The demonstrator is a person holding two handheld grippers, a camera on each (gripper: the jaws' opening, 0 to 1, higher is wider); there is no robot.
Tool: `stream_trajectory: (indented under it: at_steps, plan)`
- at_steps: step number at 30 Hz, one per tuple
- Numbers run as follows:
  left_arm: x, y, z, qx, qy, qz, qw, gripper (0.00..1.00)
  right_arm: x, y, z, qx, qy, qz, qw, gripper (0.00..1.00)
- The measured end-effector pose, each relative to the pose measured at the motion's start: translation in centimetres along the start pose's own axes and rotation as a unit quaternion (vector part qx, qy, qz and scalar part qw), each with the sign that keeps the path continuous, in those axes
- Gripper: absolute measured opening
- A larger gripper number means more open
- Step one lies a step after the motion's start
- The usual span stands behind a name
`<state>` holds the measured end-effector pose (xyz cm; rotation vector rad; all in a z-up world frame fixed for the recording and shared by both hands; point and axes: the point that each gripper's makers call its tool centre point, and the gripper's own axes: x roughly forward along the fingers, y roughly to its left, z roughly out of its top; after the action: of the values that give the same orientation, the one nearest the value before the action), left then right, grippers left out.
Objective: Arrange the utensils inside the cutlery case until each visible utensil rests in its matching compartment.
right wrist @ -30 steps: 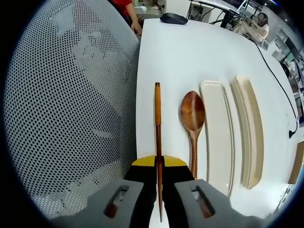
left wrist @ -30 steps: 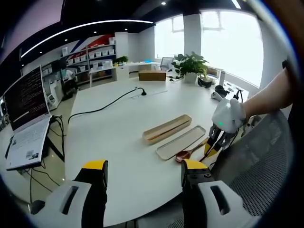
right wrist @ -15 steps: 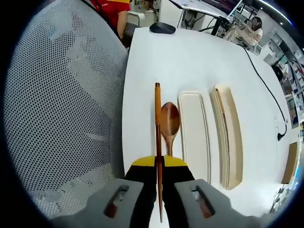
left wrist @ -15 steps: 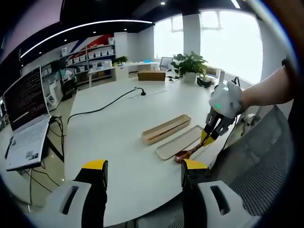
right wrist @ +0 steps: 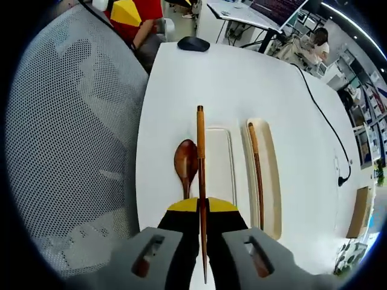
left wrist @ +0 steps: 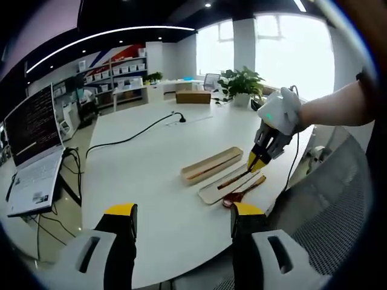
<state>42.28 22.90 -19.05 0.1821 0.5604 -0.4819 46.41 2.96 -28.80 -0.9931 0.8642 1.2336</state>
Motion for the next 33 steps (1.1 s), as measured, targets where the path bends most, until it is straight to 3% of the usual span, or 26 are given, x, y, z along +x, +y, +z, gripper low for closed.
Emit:
stream_trajectory:
  at_steps: [19, 31, 33]
  plan:
    - [0.1, 0.0, -0.1, -0.002, 0.004, -0.001, 1.0000, 0.65, -0.7, -5.6, 0.4, -0.003, 0.005, -0.039, 0.9992, 0.00]
    - [0.2, 0.0, 0.2, -0.018, -0.002, -0.004, 0.9998, 0.65, 1.5, -8.1, -0.3, 0.002, 0.018, -0.036, 0.9992, 0.00]
    - [0.2, -0.8, -1.0, -0.023, 0.018, -0.012, 0.9995, 0.65, 1.6, -8.8, -0.2, 0.002, 0.012, -0.037, 0.9992, 0.00]
